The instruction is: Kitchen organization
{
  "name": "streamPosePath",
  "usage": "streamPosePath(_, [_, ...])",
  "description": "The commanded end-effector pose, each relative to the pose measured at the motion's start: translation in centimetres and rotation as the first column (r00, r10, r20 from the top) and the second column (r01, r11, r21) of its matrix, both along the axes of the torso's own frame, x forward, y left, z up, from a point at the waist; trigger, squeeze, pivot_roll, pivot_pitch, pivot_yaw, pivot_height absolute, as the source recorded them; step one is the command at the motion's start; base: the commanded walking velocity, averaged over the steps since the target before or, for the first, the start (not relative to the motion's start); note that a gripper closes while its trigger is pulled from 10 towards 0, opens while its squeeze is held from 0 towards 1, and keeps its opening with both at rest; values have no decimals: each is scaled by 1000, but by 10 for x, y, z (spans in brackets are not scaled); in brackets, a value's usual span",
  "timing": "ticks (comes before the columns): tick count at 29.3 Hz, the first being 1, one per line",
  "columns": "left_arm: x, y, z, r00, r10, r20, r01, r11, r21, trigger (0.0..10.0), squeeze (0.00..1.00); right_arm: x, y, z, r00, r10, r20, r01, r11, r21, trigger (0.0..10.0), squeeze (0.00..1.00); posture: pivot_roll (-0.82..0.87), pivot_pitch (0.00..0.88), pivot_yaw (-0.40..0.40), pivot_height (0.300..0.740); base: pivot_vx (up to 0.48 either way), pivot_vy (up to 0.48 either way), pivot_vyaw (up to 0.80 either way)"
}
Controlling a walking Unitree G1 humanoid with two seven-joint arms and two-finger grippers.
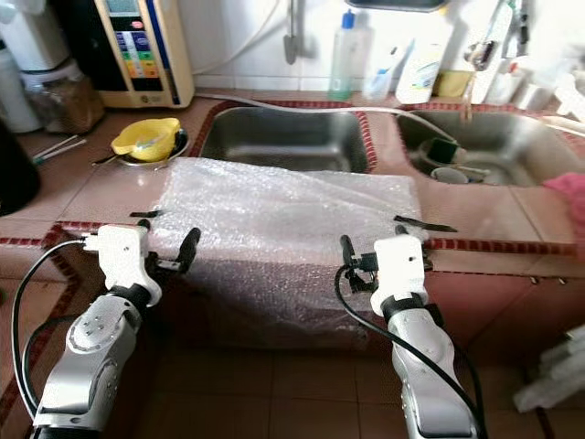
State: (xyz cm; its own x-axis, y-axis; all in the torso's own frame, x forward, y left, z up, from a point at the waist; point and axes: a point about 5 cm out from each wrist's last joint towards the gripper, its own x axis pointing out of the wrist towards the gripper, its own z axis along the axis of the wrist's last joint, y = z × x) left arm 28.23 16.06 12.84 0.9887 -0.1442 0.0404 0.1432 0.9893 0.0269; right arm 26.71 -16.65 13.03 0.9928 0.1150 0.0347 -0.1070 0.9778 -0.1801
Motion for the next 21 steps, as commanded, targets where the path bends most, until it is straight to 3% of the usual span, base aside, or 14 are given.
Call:
streamPosePath(1, [0, 3, 12, 998, 26, 59, -27, 1000, 9, 10000, 0, -2, -3, 6, 1000, -8, 22, 8, 1000, -2, 10000, 0, -28, 0, 27, 740, 0, 0, -788])
streamPosePath(5, [0, 5, 17, 997, 44, 68, -44, 999, -1, 10000, 0, -5, -3, 14, 999, -1, 50, 1, 1000, 2, 10000, 0, -28, 0, 27, 740, 0, 0, -788])
streamPosePath(12, [-6, 8, 17, 994, 82, 72, -84, 996, 23, 10000, 0, -6, 0, 14, 999, 18, 42, -17, 1000, -19, 10000, 0, -18, 0, 21, 740, 0, 0, 0])
streamPosePath(17, [-5, 11, 15, 992, 114, 61, -116, 993, 31, 10000, 0, -3, 2, 17, 999, 34, 28, -34, 999, 18, 10000, 0, -22, 0, 22, 740, 0, 0, 0])
streamPosePath(18, [-5, 10, 15, 992, 111, 59, -114, 993, 38, 10000, 0, -2, 3, 19, 998, 49, 34, -47, 997, -57, 10000, 0, -25, 0, 21, 740, 0, 0, 0])
streamPosePath(21, [-3, 7, 14, 993, 103, 57, -106, 994, 41, 10000, 0, -3, 2, 16, 998, 45, 37, -43, 997, -66, 10000, 0, -24, 0, 21, 740, 0, 0, 690])
